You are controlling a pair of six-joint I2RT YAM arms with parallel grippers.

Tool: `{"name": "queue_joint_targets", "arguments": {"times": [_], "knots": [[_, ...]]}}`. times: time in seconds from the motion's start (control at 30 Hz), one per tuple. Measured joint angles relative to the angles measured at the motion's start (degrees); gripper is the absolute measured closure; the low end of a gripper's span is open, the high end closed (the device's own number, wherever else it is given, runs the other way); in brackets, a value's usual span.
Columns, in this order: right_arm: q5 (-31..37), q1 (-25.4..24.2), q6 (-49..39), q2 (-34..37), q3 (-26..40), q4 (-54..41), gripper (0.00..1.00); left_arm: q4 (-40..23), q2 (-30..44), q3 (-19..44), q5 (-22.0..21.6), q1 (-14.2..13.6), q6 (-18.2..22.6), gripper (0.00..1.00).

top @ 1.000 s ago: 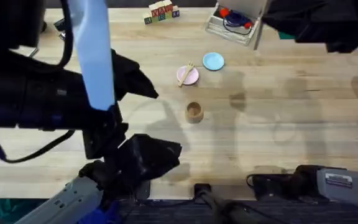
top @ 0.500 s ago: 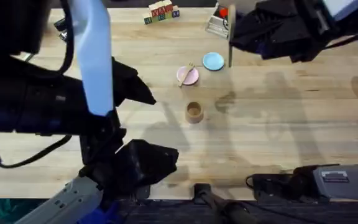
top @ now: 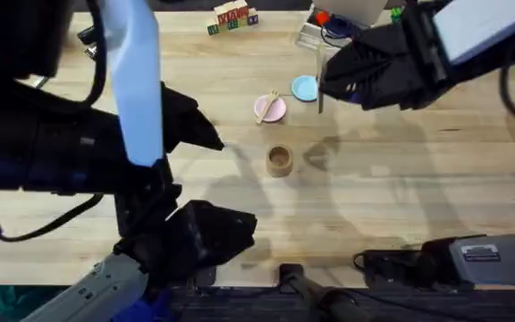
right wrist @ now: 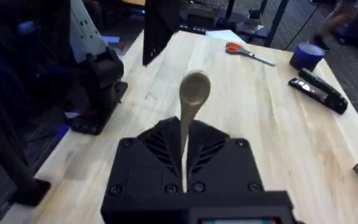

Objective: Pick up a utensil and set it on the pink plate, then put the other utensil in the container.

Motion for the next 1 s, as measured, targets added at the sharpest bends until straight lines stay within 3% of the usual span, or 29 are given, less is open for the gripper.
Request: {"name": "queue_joint_targets", "arguments": {"times": [0.47, 0.8, 1.0], "knots": [[-1.5, 0.1, -1.2, 0.0, -14.4, 13.9, 0.969, 0.0, 0.0, 0.0, -1.1, 0.0, 0.0, 0.007], [-1.9, 3.2, 1.4, 0.4, -17.3, 24.5, 0.969, 0.0, 0.0, 0.0, -1.2, 0.0, 0.0, 0.008], [-2.3, 5.1, 7.5, 5.5, -17.3, 31.4, 0.969, -0.2, 0.0, 0.0, -1.2, 0.0, 0.0, 0.008]]}}
